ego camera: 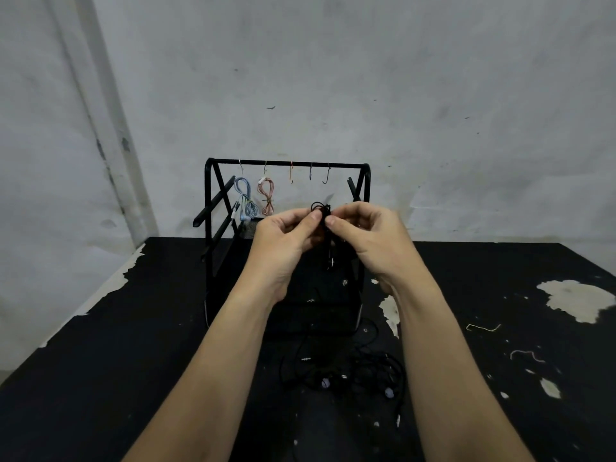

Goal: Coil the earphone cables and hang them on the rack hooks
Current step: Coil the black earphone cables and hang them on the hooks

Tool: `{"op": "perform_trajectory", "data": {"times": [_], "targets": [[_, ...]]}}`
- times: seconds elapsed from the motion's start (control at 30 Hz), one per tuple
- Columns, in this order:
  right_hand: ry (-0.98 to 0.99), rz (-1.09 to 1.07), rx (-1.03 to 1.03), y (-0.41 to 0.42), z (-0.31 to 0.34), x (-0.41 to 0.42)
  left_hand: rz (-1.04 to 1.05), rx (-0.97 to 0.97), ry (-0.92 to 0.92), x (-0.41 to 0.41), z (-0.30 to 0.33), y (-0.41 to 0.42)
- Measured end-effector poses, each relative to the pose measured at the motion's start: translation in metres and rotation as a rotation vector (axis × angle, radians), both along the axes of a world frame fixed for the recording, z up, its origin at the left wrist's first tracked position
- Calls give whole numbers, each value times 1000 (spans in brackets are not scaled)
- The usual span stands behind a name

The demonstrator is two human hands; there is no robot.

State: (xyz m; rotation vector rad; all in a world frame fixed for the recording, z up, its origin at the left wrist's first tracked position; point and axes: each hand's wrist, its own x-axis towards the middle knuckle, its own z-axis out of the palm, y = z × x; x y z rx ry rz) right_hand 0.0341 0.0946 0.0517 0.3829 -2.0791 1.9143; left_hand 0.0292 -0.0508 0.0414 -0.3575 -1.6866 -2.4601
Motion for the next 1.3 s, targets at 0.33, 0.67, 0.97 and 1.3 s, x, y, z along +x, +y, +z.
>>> {"op": "perform_trajectory", "data": {"times": [0.33,0.67,0.97,1.3], "targets": [[10,83,29,1,2,2,-80,-29,-47,1,2,-1],[-94,153,-342,4,3,-2,-93,-208,-100,2,0,-1],[-124,246,-397,10,1,-2,-143,33,-110,2,7,-6],[-228,240,-87,23,7,3,32,-305,31,-1,2,-14]]}}
